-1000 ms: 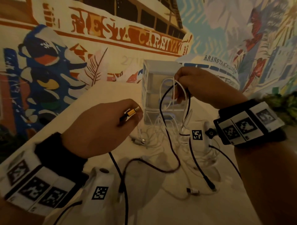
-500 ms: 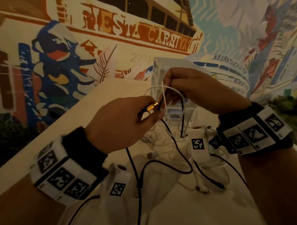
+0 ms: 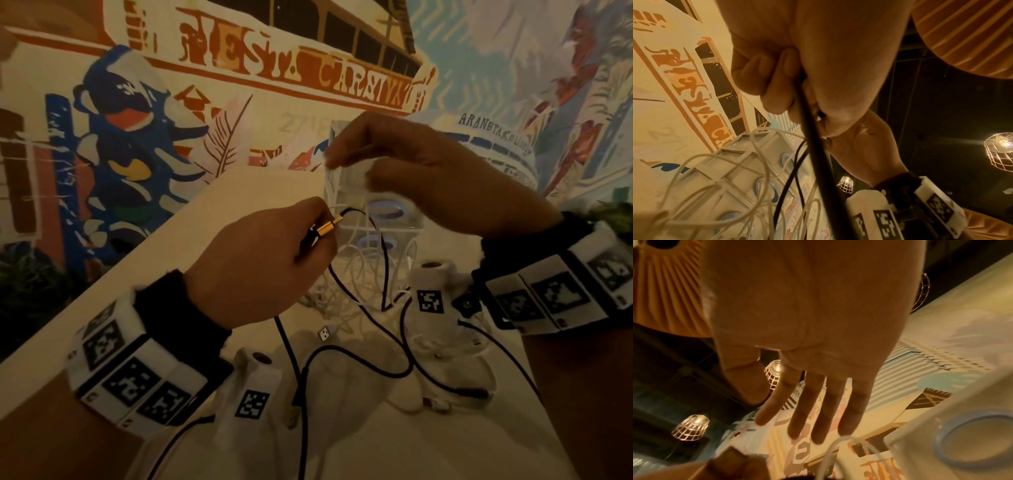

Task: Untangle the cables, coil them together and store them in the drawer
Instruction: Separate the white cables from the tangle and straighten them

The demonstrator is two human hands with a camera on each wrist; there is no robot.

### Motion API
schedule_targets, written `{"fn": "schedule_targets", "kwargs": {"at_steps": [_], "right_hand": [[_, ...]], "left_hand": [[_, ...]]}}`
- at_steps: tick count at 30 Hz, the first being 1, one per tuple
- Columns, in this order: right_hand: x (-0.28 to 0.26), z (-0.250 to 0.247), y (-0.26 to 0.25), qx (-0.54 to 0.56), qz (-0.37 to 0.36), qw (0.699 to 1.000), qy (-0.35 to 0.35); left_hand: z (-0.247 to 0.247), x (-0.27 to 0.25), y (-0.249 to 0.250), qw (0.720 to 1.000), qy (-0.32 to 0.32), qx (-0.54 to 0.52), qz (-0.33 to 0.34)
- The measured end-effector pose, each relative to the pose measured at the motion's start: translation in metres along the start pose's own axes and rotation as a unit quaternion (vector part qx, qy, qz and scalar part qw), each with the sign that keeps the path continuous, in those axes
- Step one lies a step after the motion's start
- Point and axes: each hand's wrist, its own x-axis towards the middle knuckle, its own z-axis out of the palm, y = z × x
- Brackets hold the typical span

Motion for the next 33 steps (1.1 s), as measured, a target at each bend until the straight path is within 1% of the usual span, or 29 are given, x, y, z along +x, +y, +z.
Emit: {"fn": "schedule_targets", "kwargs": {"at_steps": [2,3,8,12,14,16,22,25,29,31,33], "right_hand": [[0.001,0.011,-0.002,-0.030,-0.013,0.998,-0.060],[0.001,0.016,-0.001,-0.036,-0.006,0.996,-0.076],[0.003,0.019,0.011,-0.087,0.032,0.993,-0.066],[0.003,0.013,0.013,-0.085,0.012,0.993,-0.079],[0.001,0.009,0.017,-0.080,-0.002,0.993,-0.086],[0.000,0.005,0.019,-0.072,-0.005,0.995,-0.075],[-0.006,-0.011,0.025,-0.048,-0.003,0.999,0.016],[-0.005,-0.011,0.029,-0.039,0.000,0.998,0.040],[-0.005,-0.012,0.042,-0.039,0.026,0.997,0.054],[-0.006,-0.013,0.051,-0.048,0.047,0.996,0.056],[-0.008,-0.013,0.056,-0.057,0.059,0.995,0.057]], "left_hand": [[0.000,0.000,0.000,1.000,0.001,-0.015,0.001],[0.000,0.000,-0.001,1.000,0.002,-0.024,0.003],[0.001,0.001,-0.003,1.000,0.008,-0.004,0.013],[0.000,0.001,-0.002,1.000,0.015,0.024,0.010],[-0.001,-0.001,-0.001,1.000,0.006,0.024,0.007],[-0.002,-0.002,0.000,0.999,-0.006,0.032,0.002],[-0.002,-0.001,0.000,1.000,-0.002,0.016,-0.014],[0.002,-0.001,-0.004,0.999,-0.023,0.020,-0.023],[0.004,0.000,-0.006,0.999,-0.045,-0.011,-0.022],[0.004,0.001,-0.005,0.999,-0.035,-0.021,-0.014],[0.004,0.002,-0.005,0.999,-0.025,-0.016,-0.019]]}}
